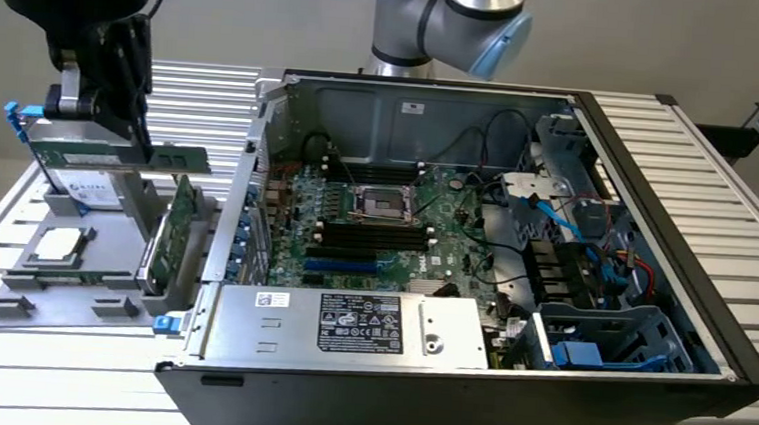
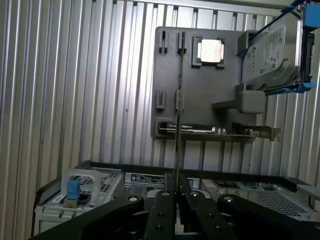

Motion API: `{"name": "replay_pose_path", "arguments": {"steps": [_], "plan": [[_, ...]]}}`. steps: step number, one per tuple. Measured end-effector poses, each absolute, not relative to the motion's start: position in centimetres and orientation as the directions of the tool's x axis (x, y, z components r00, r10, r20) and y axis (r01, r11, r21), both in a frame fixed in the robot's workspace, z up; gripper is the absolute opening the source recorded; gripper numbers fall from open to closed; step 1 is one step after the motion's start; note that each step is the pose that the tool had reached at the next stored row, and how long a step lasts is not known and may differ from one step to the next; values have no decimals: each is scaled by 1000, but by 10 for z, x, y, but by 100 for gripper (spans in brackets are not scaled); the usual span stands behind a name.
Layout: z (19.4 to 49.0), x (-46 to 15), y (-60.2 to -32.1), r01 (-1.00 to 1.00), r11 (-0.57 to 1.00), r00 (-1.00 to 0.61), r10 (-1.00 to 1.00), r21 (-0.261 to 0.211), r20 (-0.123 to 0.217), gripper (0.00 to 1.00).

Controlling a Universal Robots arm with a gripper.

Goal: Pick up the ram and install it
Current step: 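Pick up the ram and move it above insertion slot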

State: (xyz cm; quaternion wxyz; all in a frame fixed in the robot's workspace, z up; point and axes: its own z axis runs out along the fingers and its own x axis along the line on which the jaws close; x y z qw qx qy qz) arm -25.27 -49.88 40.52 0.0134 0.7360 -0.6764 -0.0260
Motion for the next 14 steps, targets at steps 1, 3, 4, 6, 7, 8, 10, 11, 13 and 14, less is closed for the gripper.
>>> {"name": "replay_pose_path", "arguments": {"steps": [1, 3, 4, 6, 7, 8, 10, 11, 13, 14], "plan": [[406, -250, -498, -995, -85, 84, -996, 55, -20, 14], [408, -244, -497, -995, -85, 84, -996, 55, -20, 14], [409, -240, -497, -995, -85, 84, -996, 55, -20, 14], [410, -234, -495, -995, -85, 84, -996, 55, -20, 14], [411, -232, -495, -995, -85, 84, -996, 55, -20, 14], [411, -229, -494, -995, -85, 84, -996, 55, -20, 14], [412, -223, -493, -995, -85, 84, -996, 55, -20, 14], [412, -220, -492, -995, -85, 84, -996, 55, -20, 14], [412, -217, -489, -995, -85, 84, -996, 55, -20, 14], [412, -215, -488, -995, -85, 84, -996, 55, -20, 14]]}}
